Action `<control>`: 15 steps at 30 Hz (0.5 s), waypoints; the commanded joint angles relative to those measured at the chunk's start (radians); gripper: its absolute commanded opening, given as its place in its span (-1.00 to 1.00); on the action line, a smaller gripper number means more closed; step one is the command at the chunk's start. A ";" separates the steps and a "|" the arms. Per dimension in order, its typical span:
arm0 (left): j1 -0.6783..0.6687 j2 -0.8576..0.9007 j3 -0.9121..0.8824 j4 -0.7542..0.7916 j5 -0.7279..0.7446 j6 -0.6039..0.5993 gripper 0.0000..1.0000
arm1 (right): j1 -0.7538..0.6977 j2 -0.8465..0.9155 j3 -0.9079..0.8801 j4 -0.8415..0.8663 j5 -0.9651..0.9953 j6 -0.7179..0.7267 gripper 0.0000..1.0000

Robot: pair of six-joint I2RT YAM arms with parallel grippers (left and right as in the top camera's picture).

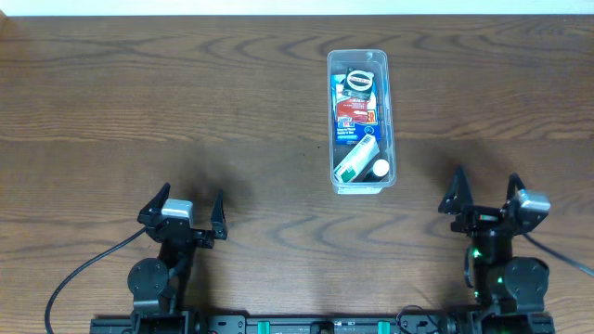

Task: Pack container

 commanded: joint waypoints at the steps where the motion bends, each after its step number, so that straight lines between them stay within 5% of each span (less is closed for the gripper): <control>1: 0.007 -0.006 -0.019 -0.032 0.003 0.007 0.96 | 0.013 -0.066 -0.068 0.061 -0.001 -0.024 0.99; 15: 0.007 -0.006 -0.019 -0.032 0.003 0.007 0.96 | 0.011 -0.152 -0.168 0.123 0.002 -0.105 0.99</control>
